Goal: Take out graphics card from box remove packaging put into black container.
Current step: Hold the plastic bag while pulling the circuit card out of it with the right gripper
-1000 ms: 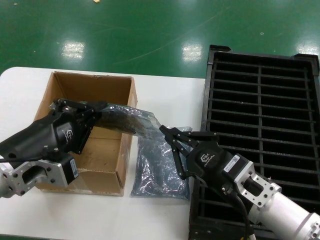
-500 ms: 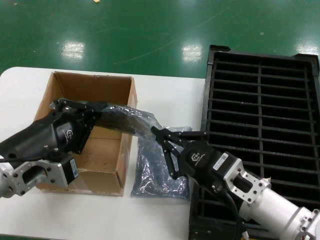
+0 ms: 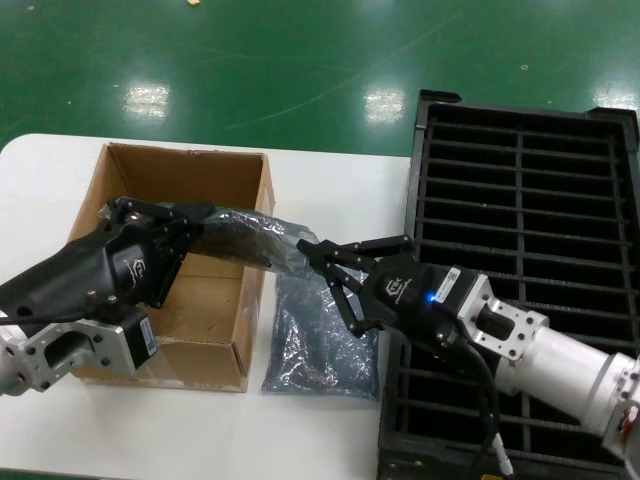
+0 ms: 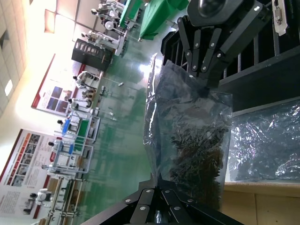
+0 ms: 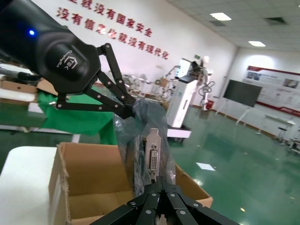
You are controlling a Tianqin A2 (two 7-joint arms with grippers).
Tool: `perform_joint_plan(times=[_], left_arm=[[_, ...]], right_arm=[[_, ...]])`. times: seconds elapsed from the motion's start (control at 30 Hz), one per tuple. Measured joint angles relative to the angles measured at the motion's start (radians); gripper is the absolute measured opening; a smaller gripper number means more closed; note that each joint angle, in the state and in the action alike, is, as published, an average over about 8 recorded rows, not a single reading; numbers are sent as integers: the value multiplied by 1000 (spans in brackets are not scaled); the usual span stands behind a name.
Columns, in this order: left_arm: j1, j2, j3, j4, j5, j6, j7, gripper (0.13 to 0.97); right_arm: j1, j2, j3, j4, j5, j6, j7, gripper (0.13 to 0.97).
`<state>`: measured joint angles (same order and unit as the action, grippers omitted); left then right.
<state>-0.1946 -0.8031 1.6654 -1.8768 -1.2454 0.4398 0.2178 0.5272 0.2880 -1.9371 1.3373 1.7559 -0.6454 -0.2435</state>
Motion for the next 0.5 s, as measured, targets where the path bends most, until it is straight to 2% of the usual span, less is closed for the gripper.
perform_joint_plan(times=[0.3,0.5], left_arm=[[0,0,0,0,0,0,0,140],[0,0,0,0,0,0,0,140]], right_arm=[[99,45,-17,-76,18,-141,-7,134],[152,42,-13,-138,31,-188,-7,133]])
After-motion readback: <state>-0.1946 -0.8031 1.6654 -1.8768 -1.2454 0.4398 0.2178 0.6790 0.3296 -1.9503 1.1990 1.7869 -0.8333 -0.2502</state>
